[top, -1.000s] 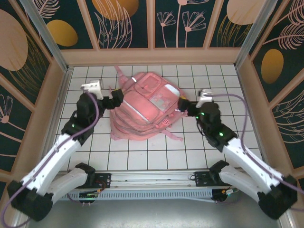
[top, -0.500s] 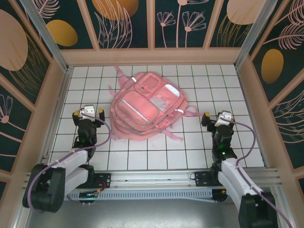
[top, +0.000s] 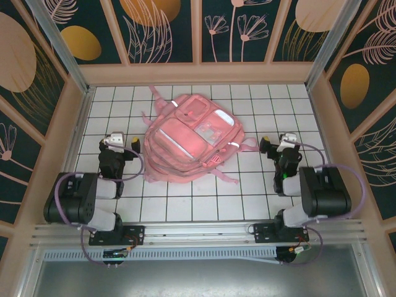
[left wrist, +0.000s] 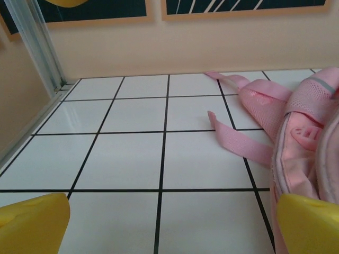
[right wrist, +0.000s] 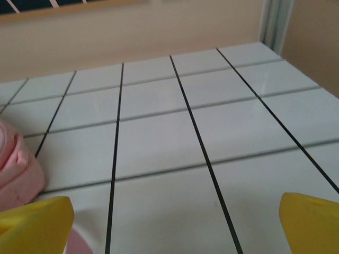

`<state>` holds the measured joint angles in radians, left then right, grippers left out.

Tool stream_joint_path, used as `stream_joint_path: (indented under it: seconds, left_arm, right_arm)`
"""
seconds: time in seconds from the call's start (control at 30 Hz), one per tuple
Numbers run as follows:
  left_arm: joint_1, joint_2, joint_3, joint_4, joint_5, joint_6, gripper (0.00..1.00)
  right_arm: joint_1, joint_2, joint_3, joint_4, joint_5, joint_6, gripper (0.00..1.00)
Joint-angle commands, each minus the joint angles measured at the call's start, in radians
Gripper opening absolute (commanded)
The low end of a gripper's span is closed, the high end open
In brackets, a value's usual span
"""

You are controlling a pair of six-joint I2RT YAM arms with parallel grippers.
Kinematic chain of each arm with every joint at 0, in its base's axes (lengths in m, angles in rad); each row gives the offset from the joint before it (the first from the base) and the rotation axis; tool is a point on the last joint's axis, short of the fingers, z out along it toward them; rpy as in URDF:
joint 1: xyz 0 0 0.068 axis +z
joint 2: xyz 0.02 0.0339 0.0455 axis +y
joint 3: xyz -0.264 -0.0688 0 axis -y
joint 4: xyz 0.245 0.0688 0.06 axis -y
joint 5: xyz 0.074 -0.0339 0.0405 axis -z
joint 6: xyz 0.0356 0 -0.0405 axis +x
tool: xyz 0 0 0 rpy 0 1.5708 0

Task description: Pack the student bag

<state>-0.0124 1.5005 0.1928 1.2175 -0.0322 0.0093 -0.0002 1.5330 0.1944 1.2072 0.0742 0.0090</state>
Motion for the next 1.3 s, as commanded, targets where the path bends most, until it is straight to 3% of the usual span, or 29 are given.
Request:
stream_joint_path:
  seconds: [0.0, 0.07, 0.17, 1.27]
  left_arm:
    - [0.019, 0.013, 0.027, 0.073, 0.075, -0.036, 0.99]
    - [0.019, 0.021, 0.029, 0.077, 0.069, -0.04, 0.99]
    - [0.019, 0.026, 0.061, 0.027, -0.037, -0.084, 0.99]
    - [0.019, 0.019, 0.046, 0.048, -0.042, -0.082, 0.99]
  right_arm:
    - [-0.008, 0.021, 0.01, 0.131, -0.018, 0.003, 0.99]
    - [-0.01, 0.031, 0.011, 0.147, -0.01, 0.006, 0.99]
    - [-0.013, 0.03, 0.016, 0.137, -0.001, 0.014, 0.99]
    - [-0.017, 0.03, 0.02, 0.129, -0.017, 0.013, 0.99]
